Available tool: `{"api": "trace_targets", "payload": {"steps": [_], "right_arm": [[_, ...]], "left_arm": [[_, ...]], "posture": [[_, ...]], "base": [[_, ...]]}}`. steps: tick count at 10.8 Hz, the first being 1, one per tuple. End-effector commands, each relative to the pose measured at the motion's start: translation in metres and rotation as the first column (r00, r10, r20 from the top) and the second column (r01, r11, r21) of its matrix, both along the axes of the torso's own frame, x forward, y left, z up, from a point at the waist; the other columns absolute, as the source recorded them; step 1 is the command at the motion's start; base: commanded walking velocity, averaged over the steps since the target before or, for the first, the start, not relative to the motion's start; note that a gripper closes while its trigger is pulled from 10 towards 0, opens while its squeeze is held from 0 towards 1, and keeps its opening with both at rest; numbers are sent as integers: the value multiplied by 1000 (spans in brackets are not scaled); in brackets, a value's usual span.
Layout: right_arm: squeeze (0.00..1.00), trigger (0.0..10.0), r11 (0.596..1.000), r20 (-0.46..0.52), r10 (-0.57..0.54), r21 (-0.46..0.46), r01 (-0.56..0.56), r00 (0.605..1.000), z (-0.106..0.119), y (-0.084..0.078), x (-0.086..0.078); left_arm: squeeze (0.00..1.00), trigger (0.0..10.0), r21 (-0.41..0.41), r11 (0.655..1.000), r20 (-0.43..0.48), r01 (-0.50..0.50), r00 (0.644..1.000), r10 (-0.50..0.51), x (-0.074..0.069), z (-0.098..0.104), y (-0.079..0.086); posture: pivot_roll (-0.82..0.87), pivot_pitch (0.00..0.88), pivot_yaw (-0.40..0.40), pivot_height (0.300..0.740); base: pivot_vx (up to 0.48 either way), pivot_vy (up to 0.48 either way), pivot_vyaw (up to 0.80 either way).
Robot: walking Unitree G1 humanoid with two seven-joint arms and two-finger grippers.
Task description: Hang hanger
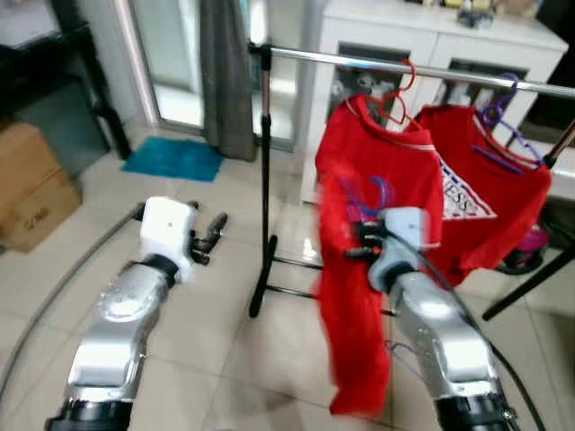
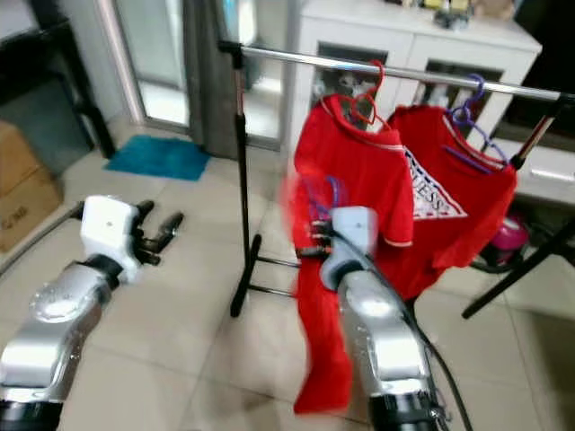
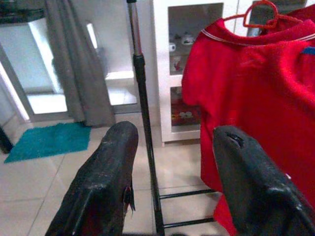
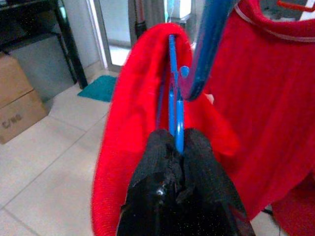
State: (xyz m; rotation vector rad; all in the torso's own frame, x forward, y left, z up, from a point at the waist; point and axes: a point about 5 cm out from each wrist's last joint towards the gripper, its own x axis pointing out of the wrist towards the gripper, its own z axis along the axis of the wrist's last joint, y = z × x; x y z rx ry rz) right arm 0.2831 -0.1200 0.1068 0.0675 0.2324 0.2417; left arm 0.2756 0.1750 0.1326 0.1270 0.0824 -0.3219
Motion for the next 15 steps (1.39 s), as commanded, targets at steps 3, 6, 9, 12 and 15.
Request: {"api": "trace_targets", "payload": {"steps": [3,6,9,12,15], "right_arm": [[0,10000,1000,58,-21,-4,21,998,12,-7,3],[0,10000,999,70,-5,-35,7,998,14,-8,4],[0,10000,999,81,39,-6,-39,996,18,0,5],[0,10000,998,121,53,-42,-48,991,27,2,9],[0,10000,996,173,45,-78,-32,984,42,3,17]], "left_arm": [[0,10000,-13,999,-1,45,999,-45,1,2,-10],[0,10000,-22,999,3,41,999,-41,2,3,-7],[0,10000,-7,999,2,54,999,-54,1,3,-7],[0,10000,-4,994,-1,105,994,-105,0,5,-8],[0,10000,17,979,-24,205,979,-204,-5,5,-12]], "posture": [[-46,0,-24,740],[-53,0,-21,740],[-47,0,-22,740],[-39,0,-14,740],[-35,0,-13,740]], "base": [[447,0,0],[449,0,0],[449,0,0],[447,0,0],[437,0,0]]}}
